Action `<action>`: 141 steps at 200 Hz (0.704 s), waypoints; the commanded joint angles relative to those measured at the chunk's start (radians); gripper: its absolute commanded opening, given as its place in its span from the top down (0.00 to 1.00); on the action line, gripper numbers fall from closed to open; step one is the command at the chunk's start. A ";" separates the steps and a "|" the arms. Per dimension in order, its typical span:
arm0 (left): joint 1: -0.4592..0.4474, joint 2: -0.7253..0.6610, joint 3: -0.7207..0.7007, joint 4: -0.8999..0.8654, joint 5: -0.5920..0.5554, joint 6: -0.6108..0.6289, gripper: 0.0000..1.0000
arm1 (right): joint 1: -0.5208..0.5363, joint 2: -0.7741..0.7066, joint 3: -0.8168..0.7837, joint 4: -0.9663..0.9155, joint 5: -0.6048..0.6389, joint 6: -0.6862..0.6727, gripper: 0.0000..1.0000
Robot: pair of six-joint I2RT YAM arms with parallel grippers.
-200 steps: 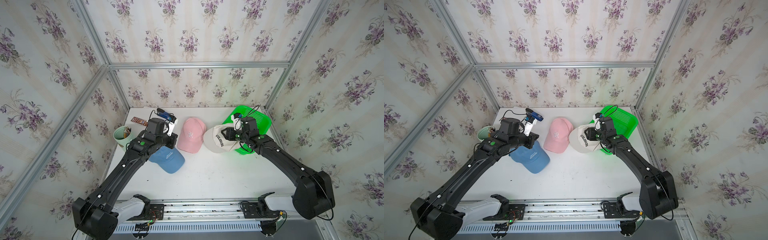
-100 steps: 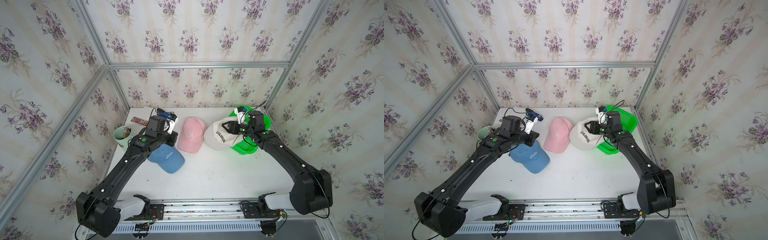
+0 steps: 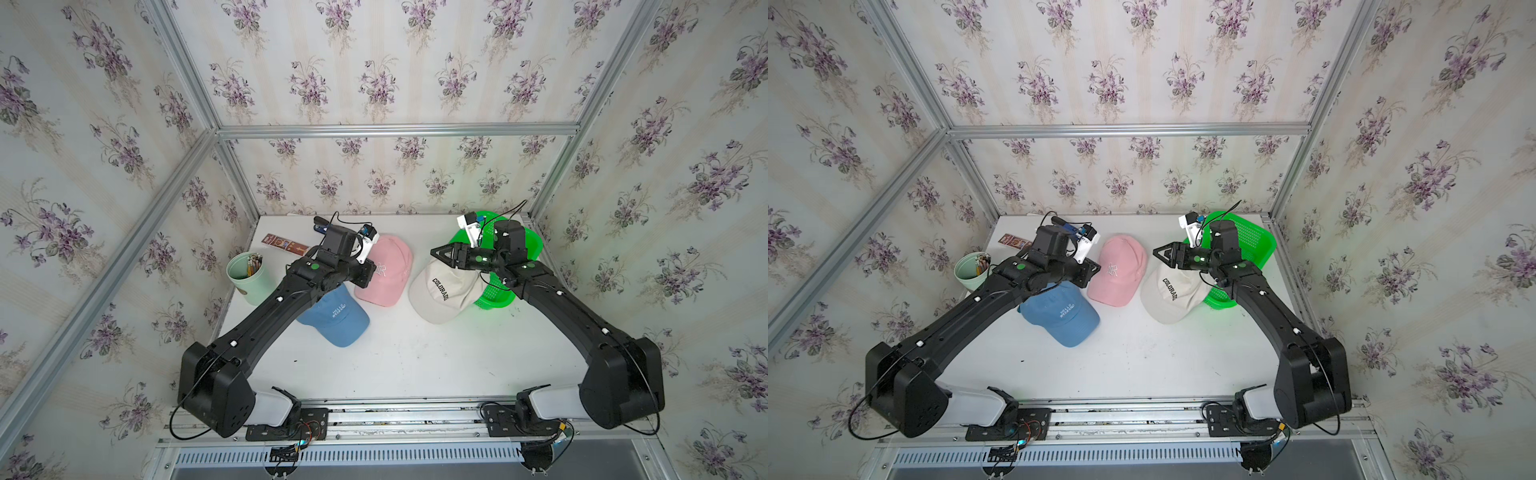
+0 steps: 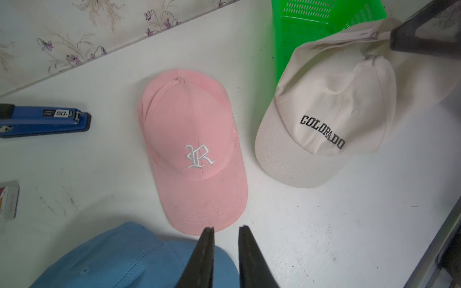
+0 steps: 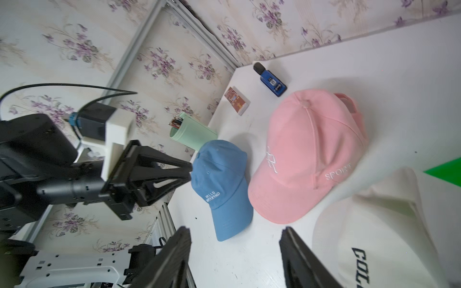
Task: Turn the baseball cap inside out
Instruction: Pick up the baseball cap from the center of the board.
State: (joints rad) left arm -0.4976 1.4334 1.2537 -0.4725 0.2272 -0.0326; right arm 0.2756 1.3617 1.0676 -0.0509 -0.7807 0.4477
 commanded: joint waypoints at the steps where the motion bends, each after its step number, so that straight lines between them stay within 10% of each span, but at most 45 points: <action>1: -0.054 0.027 0.025 0.037 -0.056 0.033 0.70 | -0.001 -0.029 0.037 -0.078 0.132 -0.036 0.36; 42: -0.088 0.006 0.003 0.077 -0.062 0.051 0.46 | -0.002 -0.071 0.089 -0.334 0.508 -0.210 0.34; 54: -0.088 -0.011 -0.024 0.110 -0.089 0.062 0.00 | -0.002 -0.102 0.089 -0.362 0.546 -0.235 0.33; 141: 0.086 -0.060 0.069 0.005 -0.075 -0.045 0.01 | 0.060 -0.062 0.145 -0.540 0.716 -0.374 0.22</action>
State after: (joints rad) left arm -0.4435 1.3769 1.3102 -0.4366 0.1505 -0.0315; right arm 0.3027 1.2736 1.1877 -0.5388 -0.1612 0.1280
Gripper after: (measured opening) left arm 0.989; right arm 0.780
